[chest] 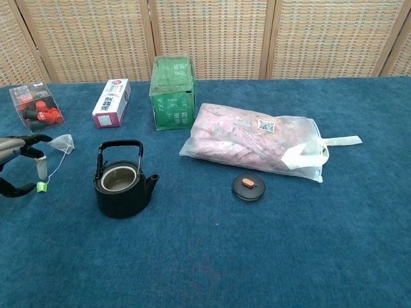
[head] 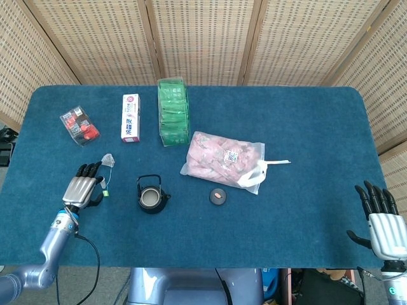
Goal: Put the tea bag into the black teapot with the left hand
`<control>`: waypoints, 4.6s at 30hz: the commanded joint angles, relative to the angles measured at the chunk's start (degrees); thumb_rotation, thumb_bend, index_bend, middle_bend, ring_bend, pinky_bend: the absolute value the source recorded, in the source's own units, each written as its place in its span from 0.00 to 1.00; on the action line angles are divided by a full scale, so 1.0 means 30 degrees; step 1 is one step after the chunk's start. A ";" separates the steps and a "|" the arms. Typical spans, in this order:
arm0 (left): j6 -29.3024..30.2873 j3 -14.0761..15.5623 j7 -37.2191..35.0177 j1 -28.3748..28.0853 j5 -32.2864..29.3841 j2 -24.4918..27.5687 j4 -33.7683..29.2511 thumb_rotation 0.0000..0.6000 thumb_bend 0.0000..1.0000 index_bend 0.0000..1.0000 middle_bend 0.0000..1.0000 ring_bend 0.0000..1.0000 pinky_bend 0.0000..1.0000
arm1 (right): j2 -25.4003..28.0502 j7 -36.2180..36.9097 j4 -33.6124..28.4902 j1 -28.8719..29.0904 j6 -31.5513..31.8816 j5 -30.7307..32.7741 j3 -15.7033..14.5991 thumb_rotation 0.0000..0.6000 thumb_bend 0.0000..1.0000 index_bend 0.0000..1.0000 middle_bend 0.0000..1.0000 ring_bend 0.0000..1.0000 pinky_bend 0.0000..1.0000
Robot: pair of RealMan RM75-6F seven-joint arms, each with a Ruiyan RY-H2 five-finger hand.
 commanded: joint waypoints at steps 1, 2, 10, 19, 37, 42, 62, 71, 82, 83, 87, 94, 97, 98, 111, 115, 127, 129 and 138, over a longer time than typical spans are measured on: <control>-0.0043 0.0033 0.0047 -0.0072 -0.0007 -0.0140 0.0130 1.00 0.42 0.47 0.01 0.00 0.00 | 0.0013 0.0012 -0.0003 -0.0032 0.0018 0.0021 -0.0006 1.00 0.06 0.00 0.03 0.00 0.00; -0.0126 0.0054 0.0004 -0.0098 -0.0027 -0.0184 0.0117 1.00 0.42 0.47 0.01 0.00 0.00 | 0.0026 0.0030 -0.0004 -0.0053 0.0020 0.0040 -0.0012 1.00 0.06 0.00 0.03 0.00 0.00; -0.0250 0.0108 0.0048 -0.0195 -0.0175 -0.0225 0.0039 1.00 0.42 0.48 0.01 0.00 0.00 | 0.0057 0.0107 0.0012 -0.0115 0.0044 0.0033 -0.0031 1.00 0.06 0.00 0.03 0.00 0.00; -0.0434 0.0205 0.0114 -0.0283 -0.0310 -0.0192 -0.0177 1.00 0.42 0.51 0.01 0.00 0.00 | 0.0051 0.0191 0.0071 -0.0182 0.0091 0.0019 -0.0046 1.00 0.06 0.00 0.03 0.00 0.00; -0.0424 0.0317 0.0054 -0.0254 -0.0540 0.0067 -0.0721 1.00 0.43 0.58 0.04 0.00 0.00 | 0.0014 0.0388 0.0201 -0.0269 0.0185 -0.0048 -0.0042 1.00 0.06 0.00 0.03 0.00 0.00; -0.0403 0.0347 0.0000 -0.0231 -0.0577 0.0182 -0.0909 1.00 0.43 0.61 0.06 0.00 0.00 | -0.0006 0.0450 0.0238 -0.0299 0.0212 -0.0062 -0.0046 1.00 0.06 0.00 0.03 0.00 0.00; 0.2542 -0.0167 -0.1701 0.0341 0.1460 0.2260 -0.4067 1.00 0.43 0.64 0.07 0.00 0.00 | -0.0021 0.0553 0.0223 -0.0305 0.0257 -0.0224 -0.0064 1.00 0.06 0.00 0.03 0.00 0.00; 0.4519 -0.0802 -0.2749 0.0620 0.2801 0.3960 -0.6506 1.00 0.43 0.65 0.07 0.00 0.00 | -0.0045 0.0599 0.0224 -0.0324 0.0293 -0.0312 -0.0097 1.00 0.06 0.00 0.03 0.00 0.00; 0.5075 -0.1445 -0.3356 0.0125 0.3961 0.5712 -0.9245 1.00 0.43 0.65 0.07 0.00 0.00 | -0.0086 0.0755 0.0293 -0.0416 0.0388 -0.0322 -0.0116 1.00 0.06 0.00 0.03 0.00 0.00; 0.5055 -0.1472 -0.3404 0.0031 0.4107 0.5818 -0.9451 1.00 0.43 0.66 0.07 0.00 0.00 | -0.0104 0.0775 0.0307 -0.0426 0.0399 -0.0321 -0.0116 1.00 0.06 0.00 0.03 0.00 0.00; 0.4868 -0.1559 -0.3479 -0.0263 0.4321 0.6071 -0.9993 1.00 0.43 0.66 0.07 0.00 0.00 | -0.0142 0.0858 0.0407 -0.0464 0.0407 -0.0296 -0.0130 1.00 0.06 0.00 0.03 0.00 0.00; 0.4470 -0.1699 -0.3119 -0.0903 0.4659 0.6282 -1.0701 1.00 0.43 0.66 0.07 0.00 0.00 | -0.0205 0.1053 0.0546 -0.0467 0.0366 -0.0288 -0.0131 1.00 0.06 0.00 0.03 0.00 0.00; 0.4444 -0.1727 -0.3052 -0.1009 0.4682 0.6333 -1.0865 1.00 0.43 0.66 0.07 0.00 0.00 | -0.0223 0.1106 0.0589 -0.0472 0.0355 -0.0276 -0.0130 1.00 0.06 0.00 0.03 0.00 0.00; 0.4435 -0.1733 -0.3050 -0.1035 0.4676 0.6340 -1.0901 1.00 0.43 0.66 0.07 0.00 0.00 | -0.0226 0.1125 0.0601 -0.0475 0.0347 -0.0267 -0.0132 1.00 0.06 0.00 0.03 0.00 0.00; 0.4282 -0.1977 -0.3053 -0.1610 0.4600 0.6380 -1.1416 1.00 0.43 0.66 0.07 0.00 0.00 | -0.0284 0.1323 0.0791 -0.0447 0.0150 -0.0113 -0.0109 1.00 0.06 0.00 0.03 0.00 0.00; 0.4337 -0.2030 -0.3059 -0.1766 0.4672 0.6330 -1.1462 1.00 0.43 0.66 0.07 0.00 0.00 | -0.0294 0.1401 0.0844 -0.0475 0.0112 -0.0054 -0.0123 1.00 0.06 0.00 0.03 0.00 0.00; 0.4109 -0.1828 -0.2951 -0.2064 0.4647 0.6402 -1.1725 1.00 0.43 0.66 0.07 0.00 0.00 | -0.0300 0.1612 0.0994 -0.0491 0.0092 0.0077 -0.0041 1.00 0.06 0.00 0.03 0.00 0.00; 0.4065 -0.1732 -0.2910 -0.2062 0.4599 0.6394 -1.1743 1.00 0.43 0.66 0.07 0.00 0.00 | -0.0306 0.1665 0.1043 -0.0510 0.0076 0.0107 -0.0049 1.00 0.06 0.00 0.03 0.00 0.00; 0.3939 -0.1260 -0.2726 -0.1916 0.4422 0.6305 -1.1629 1.00 0.43 0.66 0.07 0.00 0.00 | -0.0354 0.1811 0.1187 -0.0501 0.0002 0.0148 -0.0042 1.00 0.06 0.00 0.03 0.00 0.00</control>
